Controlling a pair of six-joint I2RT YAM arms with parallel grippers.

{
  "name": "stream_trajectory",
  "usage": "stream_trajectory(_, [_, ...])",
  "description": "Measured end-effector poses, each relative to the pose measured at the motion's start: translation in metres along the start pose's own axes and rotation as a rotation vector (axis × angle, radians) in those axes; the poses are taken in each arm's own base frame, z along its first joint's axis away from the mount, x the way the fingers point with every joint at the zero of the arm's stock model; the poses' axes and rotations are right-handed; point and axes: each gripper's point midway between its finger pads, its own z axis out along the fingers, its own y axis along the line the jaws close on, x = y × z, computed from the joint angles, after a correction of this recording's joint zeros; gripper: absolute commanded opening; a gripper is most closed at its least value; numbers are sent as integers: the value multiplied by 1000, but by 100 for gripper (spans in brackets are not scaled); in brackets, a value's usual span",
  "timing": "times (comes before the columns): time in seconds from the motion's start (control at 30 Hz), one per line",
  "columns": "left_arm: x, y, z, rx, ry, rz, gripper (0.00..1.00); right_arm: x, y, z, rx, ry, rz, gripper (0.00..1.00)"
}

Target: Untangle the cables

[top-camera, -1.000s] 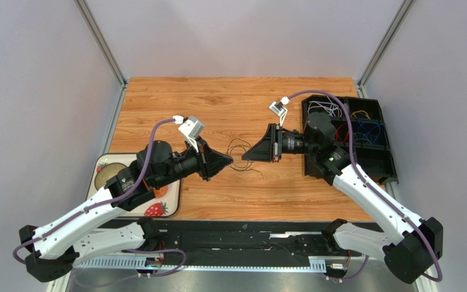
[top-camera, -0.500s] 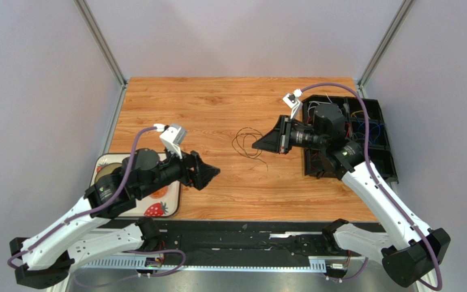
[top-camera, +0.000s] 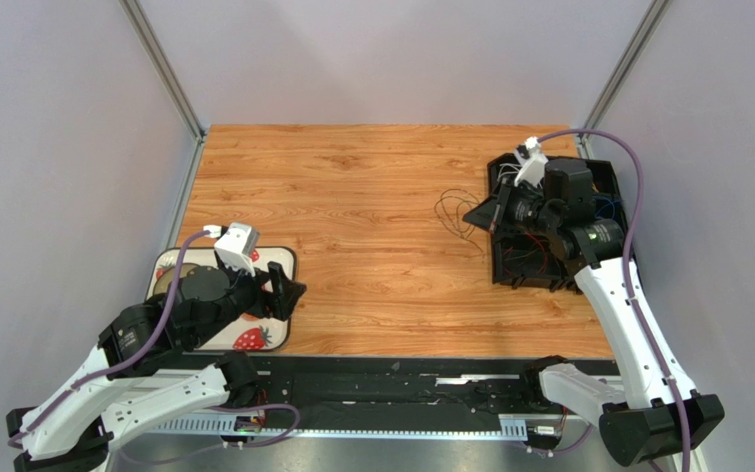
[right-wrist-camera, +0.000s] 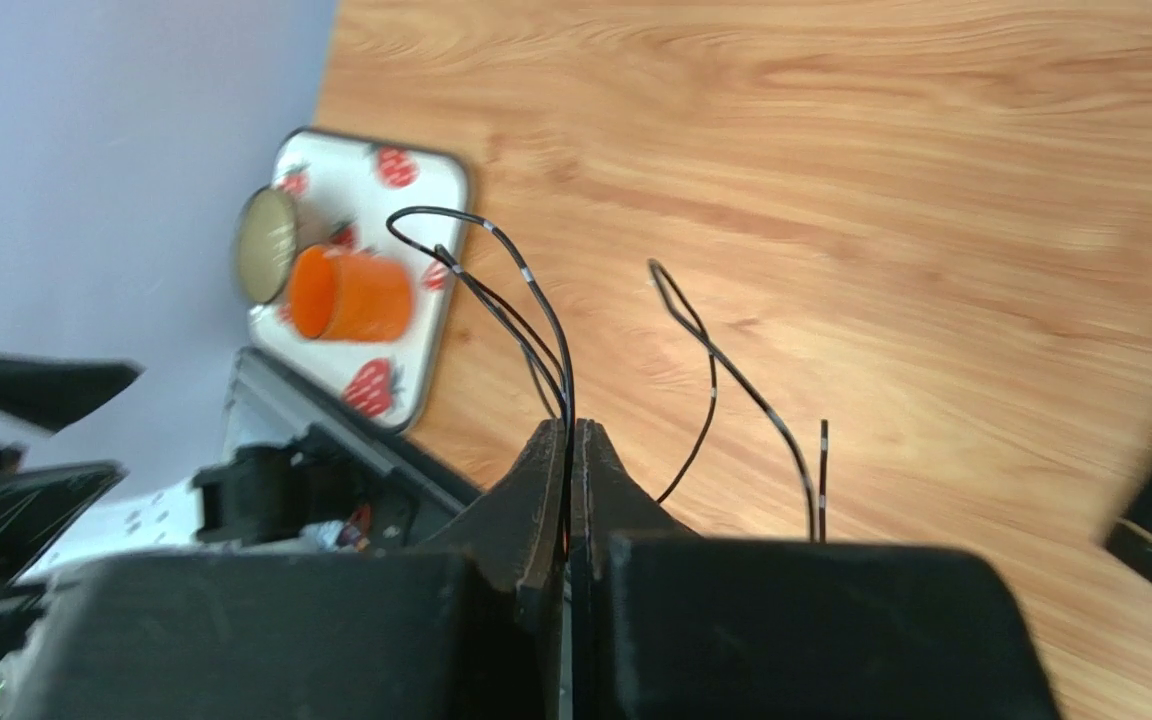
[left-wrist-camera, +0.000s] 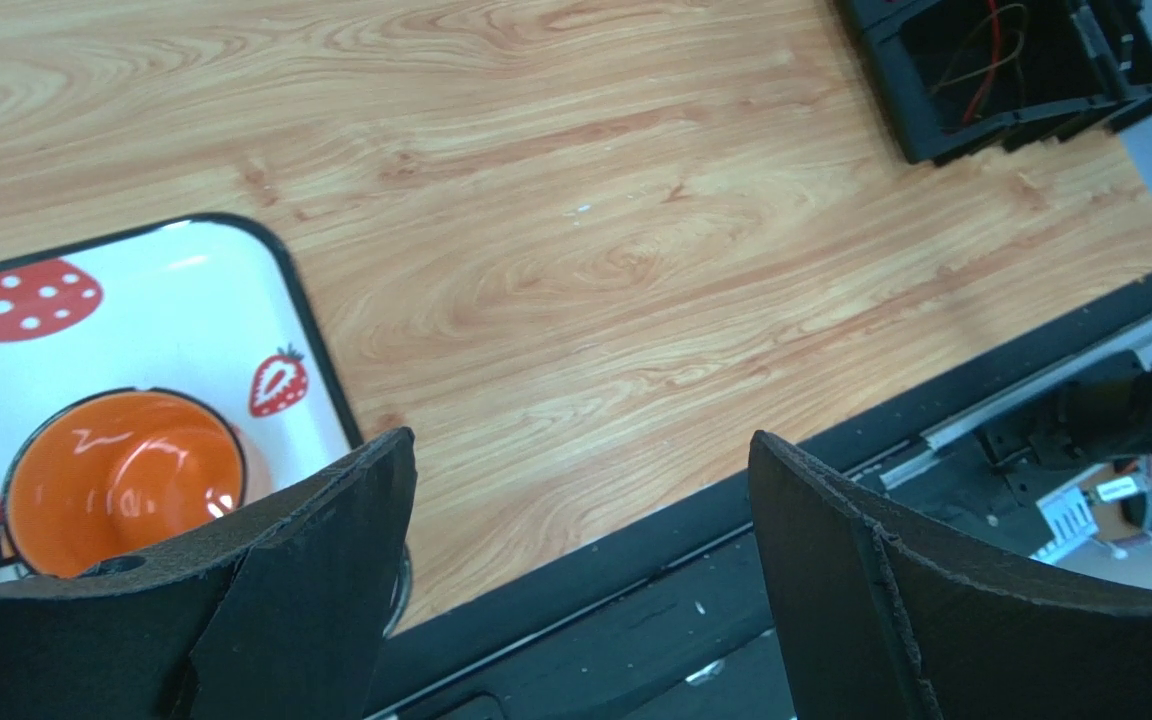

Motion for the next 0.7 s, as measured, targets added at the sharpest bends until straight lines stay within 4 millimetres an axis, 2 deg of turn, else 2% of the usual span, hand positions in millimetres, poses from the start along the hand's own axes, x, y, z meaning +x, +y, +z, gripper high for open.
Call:
stream_trajectory(0.13, [12,12,0,-30,3,11,86,-22,-31,-17,179,-73,-19,0])
stream_trajectory(0.27, [13,15,1,-45,4,26,86,-52,-63,-36,376,-189,-13,0])
stream_trajectory(0.4, [13,16,2,-48,3,34,84,-72,-101,-42,531,-239,31,0])
stream_trajectory(0.57, [15,15,5,-50,22,49,82,-80,-151,-49,731,-262,114,0])
stream_trajectory(0.7, [19,12,8,-45,47,64,81,-86,-183,-76,894,-343,194,0])
